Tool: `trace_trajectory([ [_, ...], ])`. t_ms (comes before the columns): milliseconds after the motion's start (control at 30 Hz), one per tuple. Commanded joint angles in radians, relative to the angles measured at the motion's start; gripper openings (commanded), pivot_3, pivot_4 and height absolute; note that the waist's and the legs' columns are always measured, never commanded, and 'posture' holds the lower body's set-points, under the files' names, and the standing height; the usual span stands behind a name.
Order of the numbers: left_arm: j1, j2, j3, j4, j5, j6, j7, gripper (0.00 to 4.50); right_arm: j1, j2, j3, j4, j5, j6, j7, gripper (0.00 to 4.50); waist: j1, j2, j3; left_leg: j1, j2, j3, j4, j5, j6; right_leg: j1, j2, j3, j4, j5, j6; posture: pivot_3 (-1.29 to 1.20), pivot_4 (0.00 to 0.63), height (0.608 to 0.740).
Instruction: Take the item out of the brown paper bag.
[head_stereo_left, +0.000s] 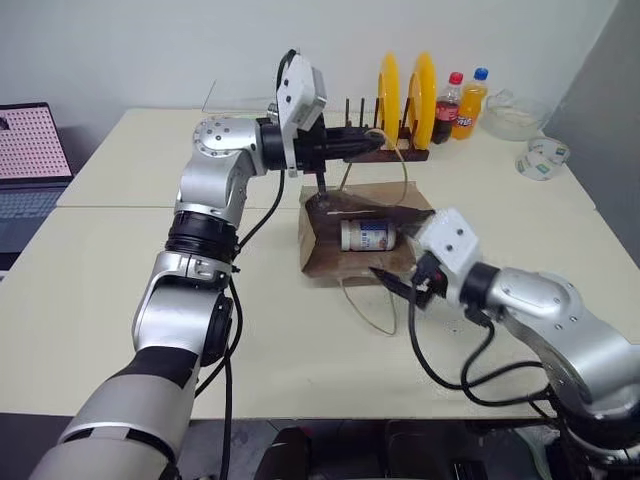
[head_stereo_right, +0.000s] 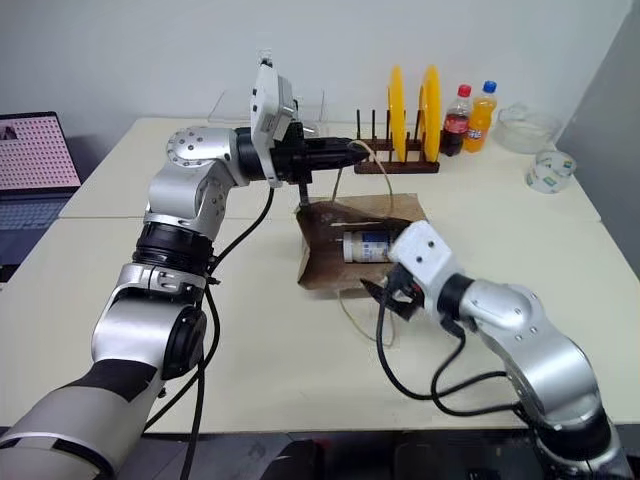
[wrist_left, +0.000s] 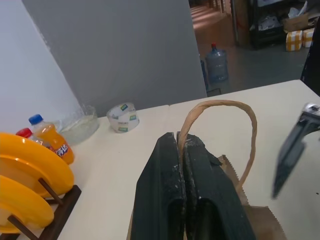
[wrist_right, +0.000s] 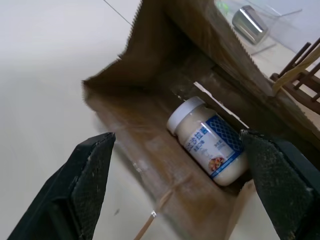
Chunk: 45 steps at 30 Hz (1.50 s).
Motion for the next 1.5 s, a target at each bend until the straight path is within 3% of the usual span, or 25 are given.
trace_trajectory([
  [33,-0.038,0.008,0.018,-0.005,-0.01,-0.024,0.006,0.0,-0.074,0.019,0.071,0.096,-0.058,0.001,-0.043,4.19,-0.001,0.0,0.0,0.0,0.0,0.0,0.0,0.0,0.0,-0.001,0.0,0.0,0.0,0.0,0.0,0.0,0.15,0.74],
  [233,-0.044,0.012,0.018,0.013,-0.008,-0.037,0.001,0.0,-0.164,-0.029,0.198,0.219,-0.164,-0.078,-0.02,4.19,-0.002,0.0,0.0,-0.011,-0.001,0.001,0.002,0.001,-0.001,-0.012,-0.001,0.001,0.004,0.0,0.0,0.0,0.15,0.74],
  [433,-0.059,0.013,0.021,0.042,-0.008,-0.057,0.003,0.0,-0.298,-0.047,0.412,0.419,-0.371,-0.248,0.02,4.19,-0.015,0.0,0.0,-0.012,-0.001,0.001,0.003,0.001,-0.002,-0.015,-0.001,0.001,0.007,0.0,0.0,0.0,0.15,0.74],
  [767,-0.078,0.023,0.027,0.071,-0.009,-0.074,0.005,0.0,-0.394,-0.025,0.563,0.713,-0.652,-0.478,0.096,4.19,-0.026,0.0,0.0,-0.012,-0.001,0.001,0.003,0.001,-0.002,-0.015,-0.001,0.001,0.008,0.0,0.0,0.0,0.15,0.74],
  [1100,-0.08,0.028,0.025,0.07,-0.005,-0.078,0.014,0.0,-0.425,0.083,0.531,0.925,-0.766,-0.606,0.113,4.19,-0.03,0.0,0.0,-0.011,0.0,0.001,0.004,0.003,-0.005,-0.015,-0.001,0.001,0.012,0.0,0.0,0.0,0.15,0.74],
  [1267,-0.081,0.03,0.024,0.078,0.003,-0.084,0.029,0.0,-0.412,0.096,0.489,0.935,-0.789,-0.676,0.101,3.06,-0.031,0.0,0.0,-0.01,0.0,0.001,0.004,0.003,-0.005,-0.015,0.0,0.001,0.013,0.0,0.0,0.0,0.15,0.74],
  [1500,-0.096,0.035,0.028,0.118,0.032,-0.132,0.096,0.0,-0.35,0.066,0.381,0.757,-0.76,-0.721,0.155,3.05,-0.031,0.0,0.0,-0.012,-0.001,0.001,0.004,0.003,-0.005,-0.016,-0.001,0.001,0.013,0.0,0.0,0.0,0.15,0.74],
])
